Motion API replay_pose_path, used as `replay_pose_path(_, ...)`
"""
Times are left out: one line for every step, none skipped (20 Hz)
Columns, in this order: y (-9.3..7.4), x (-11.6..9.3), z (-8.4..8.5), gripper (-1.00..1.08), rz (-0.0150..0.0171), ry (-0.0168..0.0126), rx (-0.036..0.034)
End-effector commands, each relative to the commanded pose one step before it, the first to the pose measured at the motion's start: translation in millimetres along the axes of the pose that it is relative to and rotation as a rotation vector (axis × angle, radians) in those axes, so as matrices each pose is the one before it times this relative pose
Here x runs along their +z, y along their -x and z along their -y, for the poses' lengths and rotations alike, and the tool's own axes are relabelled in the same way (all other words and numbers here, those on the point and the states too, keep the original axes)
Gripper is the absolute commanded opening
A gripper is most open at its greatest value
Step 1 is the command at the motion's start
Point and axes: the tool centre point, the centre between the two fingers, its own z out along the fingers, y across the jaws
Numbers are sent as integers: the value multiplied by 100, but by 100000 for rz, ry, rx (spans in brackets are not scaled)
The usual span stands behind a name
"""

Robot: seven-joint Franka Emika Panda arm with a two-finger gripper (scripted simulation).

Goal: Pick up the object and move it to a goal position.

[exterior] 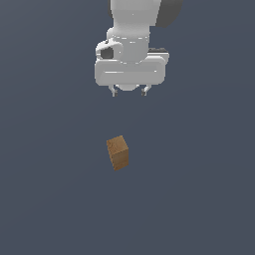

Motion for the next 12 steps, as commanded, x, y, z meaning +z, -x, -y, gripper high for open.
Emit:
replay_pose_path(-301, -505, 185, 100, -1348, 244, -770)
replay_pose_path(34, 54, -20, 100, 144, -25, 85)
replay_pose_path(52, 100, -38, 100, 252, -43, 126)
replay_pose_path(2, 39, -21, 100, 65, -10, -22)
replay_pose_path(-54, 58, -14, 100, 27, -1, -181)
replay_pose_path(-78, 79, -29, 100, 19, 1, -284)
replay_pose_path(-99, 123, -43, 100, 61, -4, -373)
replay_pose_path(-119, 167, -56, 100, 106, -11, -461)
replay_pose_path(-139, 208, -75, 100, 142, -17, -542)
replay_pose_path(-160, 250, -90, 100, 176, -23, -634)
replay_pose_path(-181, 289, -106, 100, 201, -29, -725)
replay_pose_path(-205, 326, -120, 100, 220, -34, -828)
